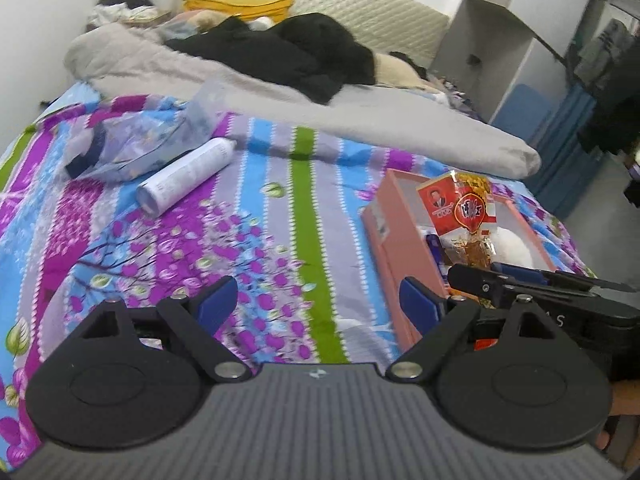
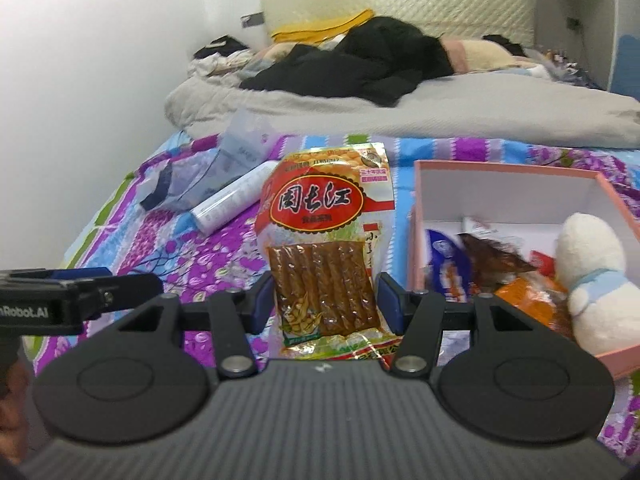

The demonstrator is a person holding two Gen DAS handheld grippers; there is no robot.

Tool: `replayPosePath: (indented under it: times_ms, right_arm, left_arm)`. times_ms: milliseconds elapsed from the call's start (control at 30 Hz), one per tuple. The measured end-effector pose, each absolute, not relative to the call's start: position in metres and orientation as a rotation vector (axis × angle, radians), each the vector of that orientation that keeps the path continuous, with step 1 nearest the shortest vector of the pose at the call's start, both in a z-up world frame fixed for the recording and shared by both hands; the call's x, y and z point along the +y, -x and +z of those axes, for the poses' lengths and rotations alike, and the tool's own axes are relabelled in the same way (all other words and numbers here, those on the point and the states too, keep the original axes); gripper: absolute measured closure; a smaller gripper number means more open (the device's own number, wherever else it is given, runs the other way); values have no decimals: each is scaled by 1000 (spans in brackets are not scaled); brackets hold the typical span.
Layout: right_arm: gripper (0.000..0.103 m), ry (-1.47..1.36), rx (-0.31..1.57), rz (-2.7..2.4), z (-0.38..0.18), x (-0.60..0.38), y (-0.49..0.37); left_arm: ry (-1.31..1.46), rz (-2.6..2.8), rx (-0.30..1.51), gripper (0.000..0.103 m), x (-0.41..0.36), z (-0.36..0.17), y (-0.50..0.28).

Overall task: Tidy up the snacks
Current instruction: 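Lower the spicy strip packet into the pink box and open the right tool, then withdraw both open tools from the pink box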

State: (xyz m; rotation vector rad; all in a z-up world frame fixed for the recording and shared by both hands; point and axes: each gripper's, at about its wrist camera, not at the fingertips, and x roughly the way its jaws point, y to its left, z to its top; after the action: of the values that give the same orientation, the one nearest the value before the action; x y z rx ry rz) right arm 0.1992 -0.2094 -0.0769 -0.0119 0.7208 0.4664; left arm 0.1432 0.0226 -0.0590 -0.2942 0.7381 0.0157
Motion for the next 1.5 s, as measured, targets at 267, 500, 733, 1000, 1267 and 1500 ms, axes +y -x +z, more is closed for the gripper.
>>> replayPosePath:
  times_ms: [267, 500, 733, 1000, 1267, 1500]
  right_arm:
    - [46, -38, 702, 365, -72, -256, -204]
    - [46, -60, 698, 283, -78, -286, -217]
    - [46, -98, 734, 222, -99, -307, -254]
    - [45, -113, 774, 204, -122, -316, -290]
    - [21, -83, 774, 178, -124, -318, -294]
    - [7, -115, 738, 162, -101, -331, -277]
  left_arm:
    - [247, -65, 738, 12, -14, -52, -169]
    - [212, -141, 758, 12, -47, -56, -206]
    - [177, -166, 804, 12, -70, -70, -248]
    - [137, -176, 828, 12, -86, -76, -279]
    - [140, -186, 825, 12, -86, -69, -276]
    - [133, -208, 759, 12, -88, -33, -254]
